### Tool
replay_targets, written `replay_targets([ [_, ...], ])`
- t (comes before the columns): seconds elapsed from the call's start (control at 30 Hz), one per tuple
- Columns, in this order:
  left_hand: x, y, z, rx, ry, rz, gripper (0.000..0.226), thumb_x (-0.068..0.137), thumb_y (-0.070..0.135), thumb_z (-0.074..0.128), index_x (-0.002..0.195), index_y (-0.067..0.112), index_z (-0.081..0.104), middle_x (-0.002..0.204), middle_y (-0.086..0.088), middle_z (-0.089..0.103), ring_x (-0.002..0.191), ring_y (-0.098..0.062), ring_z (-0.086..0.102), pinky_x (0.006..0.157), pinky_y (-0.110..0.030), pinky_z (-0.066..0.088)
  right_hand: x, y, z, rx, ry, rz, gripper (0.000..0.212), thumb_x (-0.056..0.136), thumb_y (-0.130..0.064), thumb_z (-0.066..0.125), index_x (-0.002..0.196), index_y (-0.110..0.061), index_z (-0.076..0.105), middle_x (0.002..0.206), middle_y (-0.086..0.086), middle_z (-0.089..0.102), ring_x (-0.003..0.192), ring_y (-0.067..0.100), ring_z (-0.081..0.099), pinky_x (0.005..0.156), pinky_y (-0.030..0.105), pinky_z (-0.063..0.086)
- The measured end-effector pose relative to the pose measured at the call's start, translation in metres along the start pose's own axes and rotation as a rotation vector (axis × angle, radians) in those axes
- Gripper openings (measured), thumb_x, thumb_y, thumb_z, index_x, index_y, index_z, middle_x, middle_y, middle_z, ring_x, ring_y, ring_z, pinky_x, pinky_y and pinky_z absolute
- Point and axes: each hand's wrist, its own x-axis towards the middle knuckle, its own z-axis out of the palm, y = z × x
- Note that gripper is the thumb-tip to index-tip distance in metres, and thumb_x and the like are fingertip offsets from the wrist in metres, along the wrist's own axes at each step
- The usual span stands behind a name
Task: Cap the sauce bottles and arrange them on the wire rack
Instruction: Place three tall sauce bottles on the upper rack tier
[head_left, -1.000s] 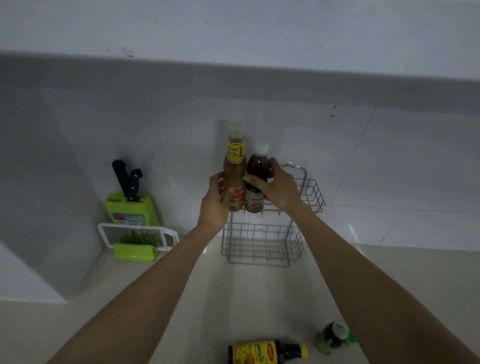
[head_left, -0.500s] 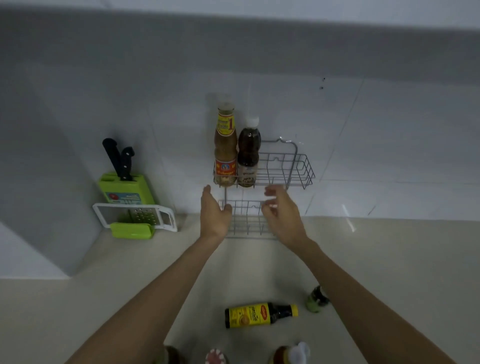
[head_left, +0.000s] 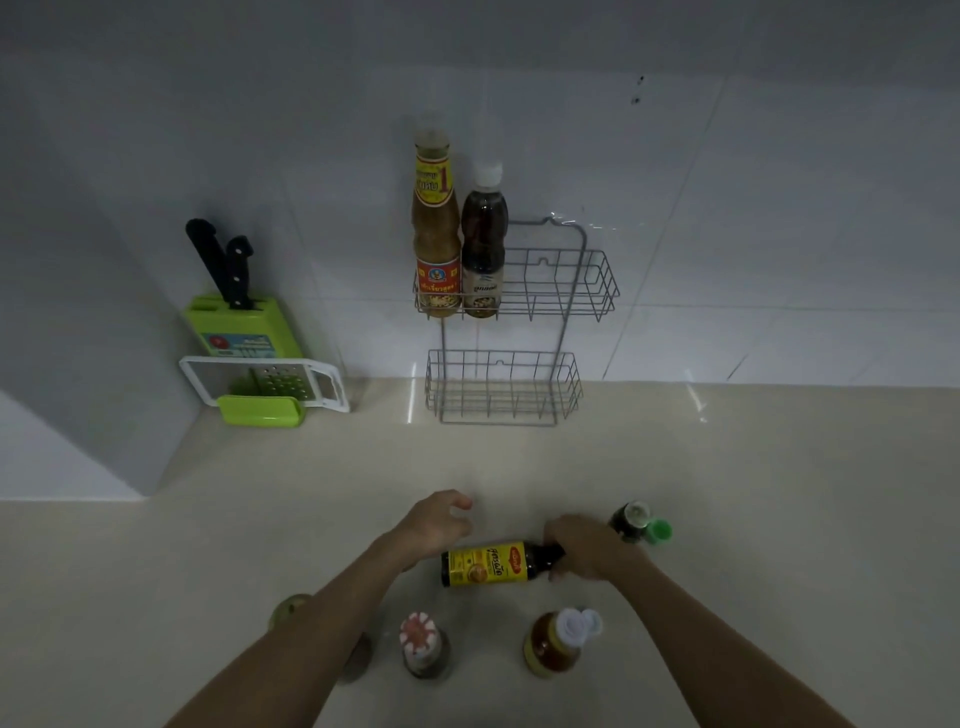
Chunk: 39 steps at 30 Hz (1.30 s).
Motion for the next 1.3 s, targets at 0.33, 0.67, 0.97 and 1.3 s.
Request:
replay_targets([
  [0.33,0.0,0.002,0.003,-0.21,0.244,-0.012,0.046,0.098,0.018,0.045,0.144,0.012,0.041,0.151,-0.007,0.041,0.137,-0.023,0.041,0.106,-0.028,0.035,-0.013,-0.034,-0.035,1.276,0.334,-0.04,0.029,0.079,-0.014,0.077,0.097,-0.001,0.06,0.102,0.019,0.068,0.092,0.029,0.066,0.079,0.039,0.056],
  [0.67,-0.005,0.089,-0.071,-0.629,0.718,0.308,0.038,0.098,0.013,0.048,0.136,0.009,0.049,0.14,-0.008,0.054,0.13,-0.023,0.048,0.1,-0.021,0.032,-0.062,-0.05,-0.205,1.142,1.076,-0.384,0.014,0.094,-0.026,0.054,0.106,-0.021,0.058,0.109,0.004,0.067,0.106,0.02,0.065,0.085,0.044,0.057],
  [0.97,-0.007,0.17,-0.139,-0.77,0.774,0.456,0.048,0.102,0.03,0.038,0.147,0.014,0.034,0.148,-0.006,0.043,0.13,-0.019,0.044,0.094,-0.023,0.033,-0.034,-0.069,-0.289,0.888,1.309,-0.4,0.019,0.098,-0.013,0.049,0.116,-0.008,0.051,0.105,-0.005,0.063,0.09,-0.005,0.059,0.075,0.0,0.041],
  [1.3,0.012,0.176,-0.138,-0.782,0.69,0.494,0.042,0.099,0.029,0.042,0.138,0.014,0.039,0.135,-0.01,0.049,0.119,-0.025,0.054,0.105,-0.043,0.045,0.01,-0.069,-0.292,0.681,1.075,-0.292,0.027,0.099,-0.027,0.048,0.118,-0.008,0.053,0.117,0.009,0.067,0.105,0.027,0.062,0.084,0.035,0.048],
])
